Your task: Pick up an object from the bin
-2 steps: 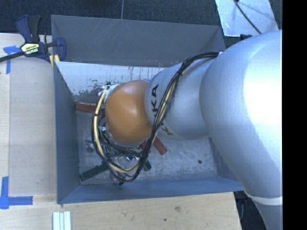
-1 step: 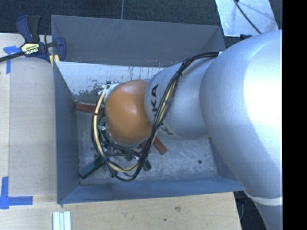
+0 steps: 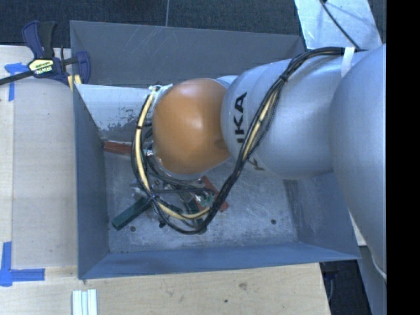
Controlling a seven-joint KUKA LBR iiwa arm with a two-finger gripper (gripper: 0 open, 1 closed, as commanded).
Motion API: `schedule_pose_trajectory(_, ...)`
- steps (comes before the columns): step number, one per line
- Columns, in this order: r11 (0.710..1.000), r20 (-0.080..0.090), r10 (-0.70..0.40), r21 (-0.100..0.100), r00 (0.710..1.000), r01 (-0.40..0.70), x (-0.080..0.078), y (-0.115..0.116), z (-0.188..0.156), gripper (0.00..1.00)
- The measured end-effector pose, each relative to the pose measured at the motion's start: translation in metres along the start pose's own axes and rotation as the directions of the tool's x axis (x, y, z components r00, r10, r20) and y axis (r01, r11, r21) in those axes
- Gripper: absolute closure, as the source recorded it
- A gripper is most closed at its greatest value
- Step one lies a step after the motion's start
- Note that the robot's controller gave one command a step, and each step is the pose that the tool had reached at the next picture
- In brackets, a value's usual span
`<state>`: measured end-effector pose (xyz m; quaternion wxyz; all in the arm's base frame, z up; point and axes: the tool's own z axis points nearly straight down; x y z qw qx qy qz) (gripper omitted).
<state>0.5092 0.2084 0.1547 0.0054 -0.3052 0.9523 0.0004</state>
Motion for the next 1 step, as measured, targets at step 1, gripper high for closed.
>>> schedule_pose_trajectory(1, 1.000, -0.004, 0.004, -0.001, 1.000, -0.004, -0.0017, -0.0007, -0.0248, 1.00)
